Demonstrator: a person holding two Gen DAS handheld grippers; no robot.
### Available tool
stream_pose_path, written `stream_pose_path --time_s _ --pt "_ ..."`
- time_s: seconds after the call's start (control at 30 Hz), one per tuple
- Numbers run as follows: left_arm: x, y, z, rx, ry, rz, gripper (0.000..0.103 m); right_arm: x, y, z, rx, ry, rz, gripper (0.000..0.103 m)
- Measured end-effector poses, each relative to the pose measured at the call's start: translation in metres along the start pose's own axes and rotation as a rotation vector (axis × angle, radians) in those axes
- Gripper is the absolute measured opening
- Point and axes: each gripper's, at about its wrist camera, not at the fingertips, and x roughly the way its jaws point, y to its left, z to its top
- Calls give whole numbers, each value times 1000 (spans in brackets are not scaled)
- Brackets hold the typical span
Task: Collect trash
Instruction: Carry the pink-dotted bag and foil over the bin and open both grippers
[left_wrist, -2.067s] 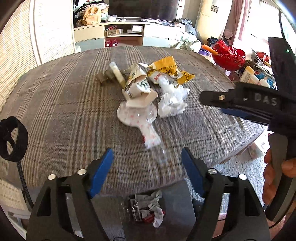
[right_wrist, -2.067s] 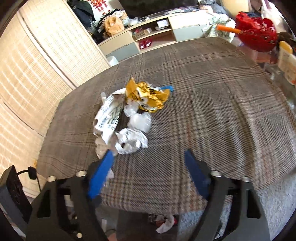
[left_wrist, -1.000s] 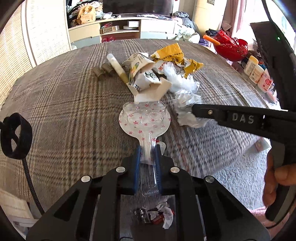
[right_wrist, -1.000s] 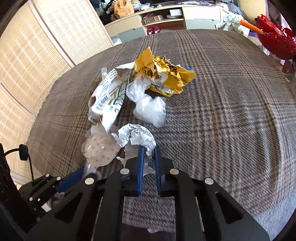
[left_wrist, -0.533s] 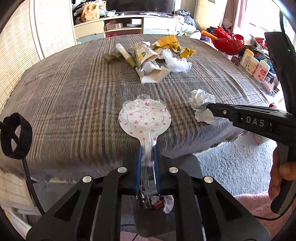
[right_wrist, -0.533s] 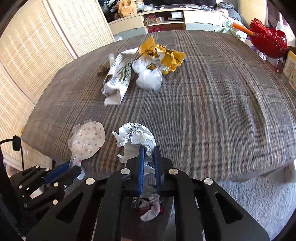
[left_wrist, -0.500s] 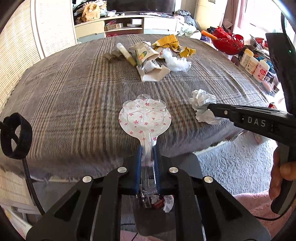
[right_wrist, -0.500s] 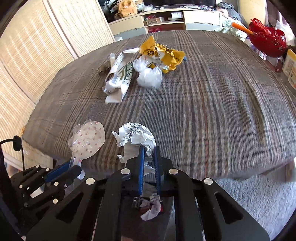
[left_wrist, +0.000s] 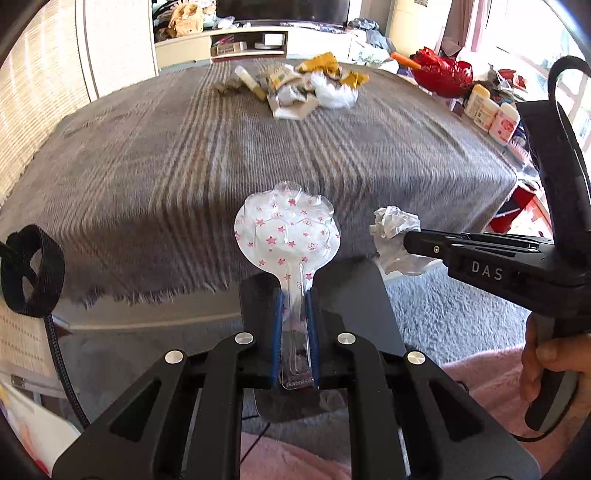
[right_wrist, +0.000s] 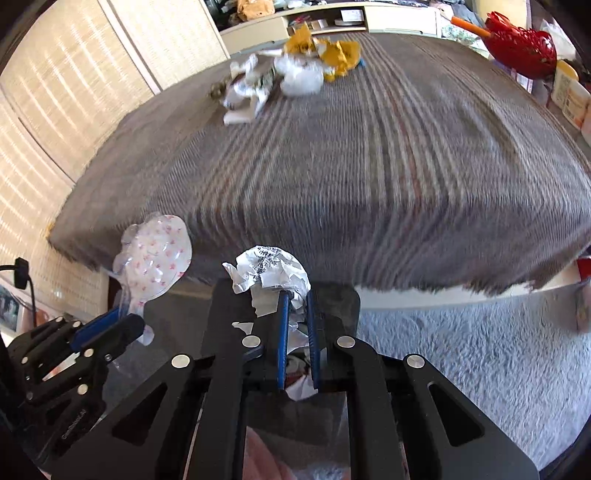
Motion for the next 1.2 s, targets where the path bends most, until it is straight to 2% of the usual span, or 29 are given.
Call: stream_pose_path --time_s 0.3,0.5,0.87,0.97,1.0,1.07,1.1,1.17,1.2 --pt "25 -3 -35 -41 82 -22 11 20 -3 -34 18 58 -23 11" --pt "43 -5 -55 -68 140 -49 11 31 -5 -41 19 92 -26 12" --pt "51 7 -52 -121 164 -78 17 38 0 -38 37 111 -2 16" --pt "53 7 -51 -120 169 -75 17 39 -2 -38 49 110 -6 23" --pt "53 7 -51 -121 171 -76 17 39 -2 -37 51 109 -8 33" --pt "54 6 -50 -124 172 -76 19 37 -1 -37 52 101 -11 46" --pt "55 7 -51 -126 172 -75 20 37 -1 -37 51 98 -15 49" --pt "54 6 -51 -123 169 -69 30 36 -1 -37 49 97 -17 55" --pt "53 7 -51 -120 167 -67 32 36 -1 -37 47 95 -23 63"
